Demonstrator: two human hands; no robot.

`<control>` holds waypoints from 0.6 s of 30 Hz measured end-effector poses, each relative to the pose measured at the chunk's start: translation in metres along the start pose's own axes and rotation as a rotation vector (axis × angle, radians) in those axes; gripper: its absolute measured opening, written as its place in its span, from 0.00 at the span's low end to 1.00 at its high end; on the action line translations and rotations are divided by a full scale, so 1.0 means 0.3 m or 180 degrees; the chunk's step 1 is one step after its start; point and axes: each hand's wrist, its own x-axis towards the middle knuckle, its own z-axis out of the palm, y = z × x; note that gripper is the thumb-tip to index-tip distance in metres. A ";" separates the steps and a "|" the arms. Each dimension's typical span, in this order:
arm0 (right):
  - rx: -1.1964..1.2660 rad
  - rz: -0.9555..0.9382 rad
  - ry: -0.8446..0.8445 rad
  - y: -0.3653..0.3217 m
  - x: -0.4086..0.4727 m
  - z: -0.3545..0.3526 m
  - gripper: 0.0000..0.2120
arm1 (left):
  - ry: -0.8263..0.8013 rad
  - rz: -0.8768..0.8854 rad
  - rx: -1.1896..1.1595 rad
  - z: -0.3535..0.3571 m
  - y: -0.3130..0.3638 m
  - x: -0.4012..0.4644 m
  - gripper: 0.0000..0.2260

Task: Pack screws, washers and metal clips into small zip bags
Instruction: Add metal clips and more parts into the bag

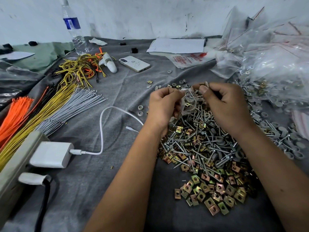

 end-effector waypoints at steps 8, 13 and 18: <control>-0.0614 -0.0548 -0.0269 -0.023 0.003 -0.004 0.14 | -0.0037 0.0046 0.0003 0.003 -0.002 -0.002 0.13; -0.0686 -0.0562 -0.0433 -0.020 0.005 -0.003 0.16 | -0.0033 0.0043 -0.0041 0.001 -0.004 -0.001 0.13; -0.0501 -0.0502 -0.0135 -0.028 0.004 -0.011 0.15 | 0.0050 0.0018 -0.0051 -0.001 0.000 0.001 0.12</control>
